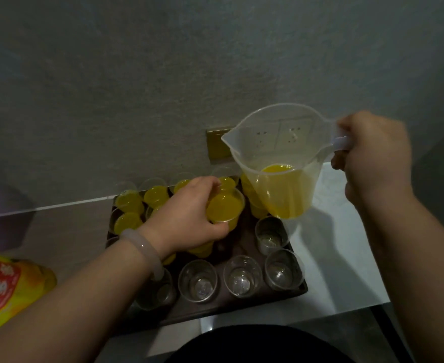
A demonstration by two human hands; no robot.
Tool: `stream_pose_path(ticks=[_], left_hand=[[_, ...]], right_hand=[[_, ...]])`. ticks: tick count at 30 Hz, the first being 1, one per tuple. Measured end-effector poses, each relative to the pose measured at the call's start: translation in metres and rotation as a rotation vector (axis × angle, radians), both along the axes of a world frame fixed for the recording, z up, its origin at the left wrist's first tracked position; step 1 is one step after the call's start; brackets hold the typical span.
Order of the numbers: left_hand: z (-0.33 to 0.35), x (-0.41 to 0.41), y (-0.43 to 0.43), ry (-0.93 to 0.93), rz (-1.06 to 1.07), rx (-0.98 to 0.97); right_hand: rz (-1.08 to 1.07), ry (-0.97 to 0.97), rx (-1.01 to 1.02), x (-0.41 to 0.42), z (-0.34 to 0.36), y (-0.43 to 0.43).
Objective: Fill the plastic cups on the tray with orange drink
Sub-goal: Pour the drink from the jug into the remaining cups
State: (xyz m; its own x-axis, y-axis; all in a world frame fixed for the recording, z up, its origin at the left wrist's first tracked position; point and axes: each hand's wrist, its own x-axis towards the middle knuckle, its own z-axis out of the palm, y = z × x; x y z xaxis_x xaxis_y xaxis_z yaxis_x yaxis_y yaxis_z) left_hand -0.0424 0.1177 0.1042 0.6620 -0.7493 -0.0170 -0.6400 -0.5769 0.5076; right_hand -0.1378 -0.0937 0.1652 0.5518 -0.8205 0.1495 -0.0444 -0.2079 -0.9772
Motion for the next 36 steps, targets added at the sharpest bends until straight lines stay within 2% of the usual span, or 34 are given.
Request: stream_pose_path(ticks=[8,15,19,28,36], left_hand=[[-0.004,-0.001,-0.023,-0.056,-0.170,0.197],[0.001,0.001,-0.030,-0.057,-0.231,0.243],[-0.008,0.002,-0.033,-0.082,-0.266,0.334],[-0.034,0.012,-0.042,-0.357,-0.409,0.522],[-0.041,0.017,-0.044,-0.329,-0.410,0.575]], right_hand=[[-0.050,-0.081,0.098,-0.002,-0.011,-0.016],[-0.020,-0.042,-0.058,0.000,-0.025,-0.031],[-0.021,-0.067,-0.004,0.001,-0.027,-0.035],[-0.025,-0.097,0.045,0.003,-0.032,-0.034],[-0.006,-0.070,0.048,0.001,-0.035,-0.027]])
